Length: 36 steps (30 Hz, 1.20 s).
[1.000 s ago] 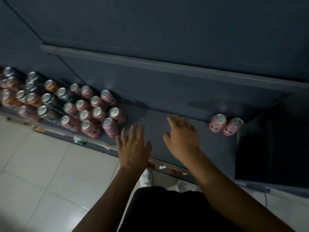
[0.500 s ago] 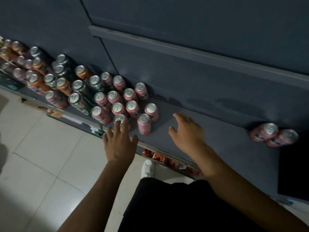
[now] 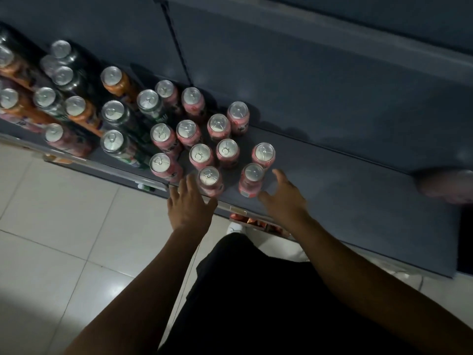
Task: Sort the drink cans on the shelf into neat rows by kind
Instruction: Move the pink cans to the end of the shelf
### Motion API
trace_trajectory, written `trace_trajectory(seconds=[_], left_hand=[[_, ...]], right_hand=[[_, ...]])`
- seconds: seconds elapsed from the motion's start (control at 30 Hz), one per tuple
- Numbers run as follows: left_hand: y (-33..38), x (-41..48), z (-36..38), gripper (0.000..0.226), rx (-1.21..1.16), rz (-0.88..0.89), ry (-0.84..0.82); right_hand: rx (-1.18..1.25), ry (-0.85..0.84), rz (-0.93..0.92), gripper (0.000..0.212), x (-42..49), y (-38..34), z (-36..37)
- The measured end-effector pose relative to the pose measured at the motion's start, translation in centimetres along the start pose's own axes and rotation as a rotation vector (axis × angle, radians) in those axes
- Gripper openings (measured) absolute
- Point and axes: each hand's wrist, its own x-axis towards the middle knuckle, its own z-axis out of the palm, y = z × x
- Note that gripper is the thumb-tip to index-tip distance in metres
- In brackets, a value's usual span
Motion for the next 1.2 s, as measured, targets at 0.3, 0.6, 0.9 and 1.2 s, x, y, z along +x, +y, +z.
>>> trace_trajectory(seconds=[0.3, 0.6, 0.9, 1.2], left_hand=[[-0.9, 5.4, 3.9, 0.085, -0.231, -0.062, -0.080], [-1.1, 5.1, 4.1, 0.076, -0.619, -0.108, -0.094], [0.8, 2.9, -0.3, 0.047, -0.937, -0.065, -0.178], [7.3, 1.1, -5.4, 0.055, -1.319, -0.084, -0.394]], right_hand=[[0.394, 0.012, 0.099, 0.076, 5.2, 0.5, 5.1], [0.521, -0.002, 0.126, 0.067, 6.4, 0.8, 5.4], [0.952, -0.059, 0.197, 0.066, 4.6, 1.1, 1.0], [1.309, -0.191, 0.042, 0.061, 0.5, -1.9, -6.2]])
